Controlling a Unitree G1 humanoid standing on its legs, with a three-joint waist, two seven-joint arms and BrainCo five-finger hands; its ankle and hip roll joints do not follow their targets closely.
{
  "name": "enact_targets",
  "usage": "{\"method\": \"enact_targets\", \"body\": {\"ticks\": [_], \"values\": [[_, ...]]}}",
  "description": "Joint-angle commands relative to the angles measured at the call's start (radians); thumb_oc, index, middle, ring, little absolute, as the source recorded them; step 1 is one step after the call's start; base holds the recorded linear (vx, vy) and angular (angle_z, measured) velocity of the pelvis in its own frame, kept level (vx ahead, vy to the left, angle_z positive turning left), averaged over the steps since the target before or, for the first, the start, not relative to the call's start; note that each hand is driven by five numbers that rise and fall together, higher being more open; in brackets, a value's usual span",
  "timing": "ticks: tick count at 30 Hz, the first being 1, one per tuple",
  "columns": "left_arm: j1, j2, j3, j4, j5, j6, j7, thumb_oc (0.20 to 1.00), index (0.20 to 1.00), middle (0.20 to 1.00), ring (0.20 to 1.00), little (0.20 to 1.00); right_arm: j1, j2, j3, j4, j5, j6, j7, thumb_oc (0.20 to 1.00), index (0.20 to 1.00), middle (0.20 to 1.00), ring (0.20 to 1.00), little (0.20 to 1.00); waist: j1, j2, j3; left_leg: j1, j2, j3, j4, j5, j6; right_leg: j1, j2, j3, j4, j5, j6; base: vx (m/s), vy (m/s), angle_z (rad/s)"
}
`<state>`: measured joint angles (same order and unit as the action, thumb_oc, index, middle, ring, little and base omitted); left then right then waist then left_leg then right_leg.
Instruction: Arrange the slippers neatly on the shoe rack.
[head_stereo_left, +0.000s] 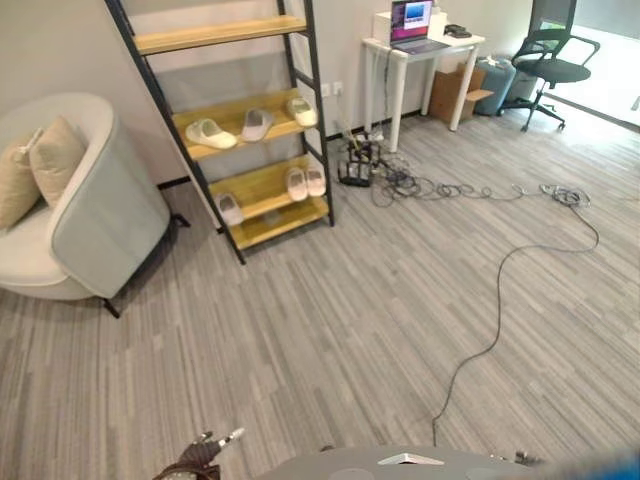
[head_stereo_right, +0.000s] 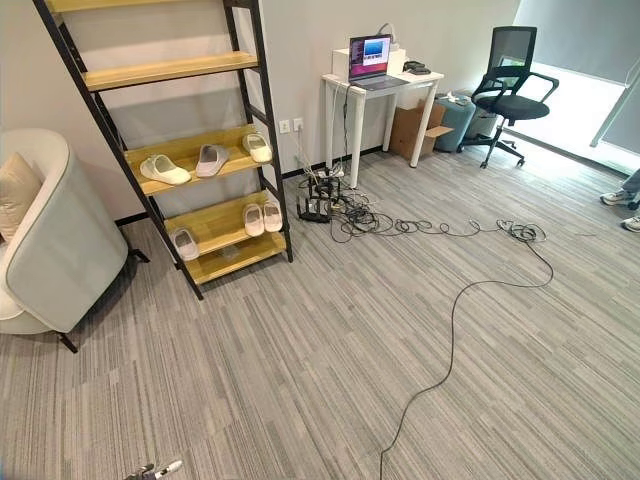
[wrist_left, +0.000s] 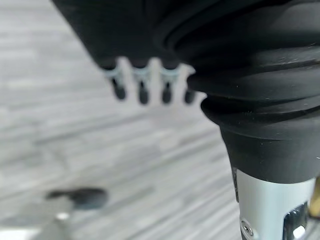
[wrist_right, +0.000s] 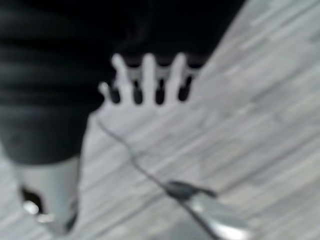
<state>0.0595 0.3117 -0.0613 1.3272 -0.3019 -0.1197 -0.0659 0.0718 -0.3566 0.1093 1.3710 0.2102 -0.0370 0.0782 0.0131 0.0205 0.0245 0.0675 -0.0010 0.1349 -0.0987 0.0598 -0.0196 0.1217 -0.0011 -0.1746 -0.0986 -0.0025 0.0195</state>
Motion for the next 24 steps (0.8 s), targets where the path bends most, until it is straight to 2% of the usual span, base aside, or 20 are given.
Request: {"method": "enact_targets", "body": {"ticks": [1,13,14,16,19,20,21,22,23,24], "values": [[-0.065,-0.023,-0.034,0.025,0.063,-0.021,0.013,1.000,1.000,1.000,1.000,1.000,-0.031,-0.004,0.023,0.013,0.005,0.001,-0.004,1.000,1.000,1.000,1.000,1.000,-0.007,0.002,0.020,-0.026,0.047,-0.127,0.011,-0.027,-0.047,-0.038,-0.049,0.002,0.011,-0.019,0.082,0.00,0.000,0.00],[-0.095,-0.072,-0.114,-0.008,0.066,-0.011,-0.004,1.000,1.000,1.000,1.000,1.000,-0.054,-0.019,0.032,0.005,0.013,0.006,-0.001,1.000,1.000,1.000,1.000,1.000,-0.022,0.013,0.074,-0.044,0.060,-0.136,0.014,-0.018,-0.054,-0.061,-0.038,0.016,0.011,-0.021,0.062,0.03,-0.055,0.00],[-0.098,-0.074,-0.118,-0.014,0.065,-0.010,-0.005,1.000,1.000,1.000,1.000,1.000,-0.057,-0.023,0.037,0.004,0.005,0.006,0.000,1.000,1.000,1.000,1.000,1.000,-0.022,0.009,0.086,-0.064,0.063,-0.136,0.063,-0.034,-0.055,-0.063,-0.039,0.021,0.022,-0.027,0.055,0.03,-0.101,0.02],[-0.103,-0.083,-0.144,-0.025,0.074,-0.006,-0.016,1.000,1.000,1.000,1.000,1.000,-0.062,-0.034,0.056,0.008,-0.036,0.008,-0.003,1.000,1.000,1.000,1.000,1.000,-0.018,-0.004,0.119,-0.149,0.057,-0.121,0.245,-0.066,-0.066,-0.070,-0.047,0.025,0.057,-0.048,0.040,0.00,-0.119,0.04],[-0.113,-0.087,-0.168,-0.057,0.084,-0.005,-0.011,1.000,1.000,1.000,1.000,1.000,-0.069,-0.059,0.084,-0.028,-0.100,0.002,-0.028,1.000,1.000,1.000,1.000,1.000,-0.016,-0.018,0.175,-0.283,0.073,-0.062,0.489,-0.009,-0.083,-0.056,-0.056,0.005,0.066,-0.060,0.020,0.07,-0.107,0.13],[-0.115,-0.088,-0.167,-0.061,0.080,-0.006,-0.006,1.000,1.000,1.000,1.000,1.000,-0.078,-0.069,0.082,-0.046,-0.098,-0.001,-0.037,1.000,1.000,1.000,1.000,1.000,-0.015,-0.021,0.189,-0.329,0.073,-0.025,0.502,-0.001,-0.075,-0.043,-0.057,-0.005,0.060,-0.073,0.019,0.20,-0.070,0.04],[-0.111,-0.089,-0.161,-0.059,0.076,-0.005,-0.005,1.000,1.000,1.000,1.000,1.000,-0.088,-0.069,0.083,-0.054,-0.090,0.003,-0.042,1.000,1.000,1.000,1.000,1.000,-0.005,-0.021,0.189,-0.368,0.067,0.004,0.482,-0.017,-0.064,-0.028,-0.055,-0.008,0.053,-0.086,0.022,0.44,0.030,0.04],[-0.087,-0.095,-0.145,-0.041,0.082,0.001,-0.007,1.000,1.000,1.000,1.000,1.000,-0.104,-0.064,0.095,-0.075,-0.084,-0.001,-0.043,1.000,1.000,1.000,1.000,1.000,0.025,-0.011,0.168,-0.387,0.053,0.045,0.336,-0.012,-0.047,0.002,-0.040,-0.003,0.042,-0.111,0.039,0.55,0.100,0.07],[-0.075,-0.098,-0.137,-0.020,0.098,0.005,-0.010,1.000,1.000,1.000,1.000,1.000,-0.117,-0.059,0.107,-0.087,-0.087,-0.004,-0.044,1.000,1.000,1.000,1.000,1.000,0.042,-0.007,0.158,-0.396,0.054,0.064,0.241,0.023,-0.053,0.032,-0.030,0.001,0.036,-0.128,0.046,0.60,0.137,0.04],[-0.070,-0.097,-0.130,0.001,0.113,0.010,-0.008,1.000,1.000,1.000,1.000,1.000,-0.127,-0.051,0.118,-0.094,-0.093,-0.003,-0.043,1.000,1.000,1.000,1.000,1.000,0.059,-0.014,0.154,-0.406,0.054,0.070,0.180,0.036,-0.054,0.058,-0.031,0.004,0.034,-0.139,0.050,0.47,0.093,-0.11]]}}
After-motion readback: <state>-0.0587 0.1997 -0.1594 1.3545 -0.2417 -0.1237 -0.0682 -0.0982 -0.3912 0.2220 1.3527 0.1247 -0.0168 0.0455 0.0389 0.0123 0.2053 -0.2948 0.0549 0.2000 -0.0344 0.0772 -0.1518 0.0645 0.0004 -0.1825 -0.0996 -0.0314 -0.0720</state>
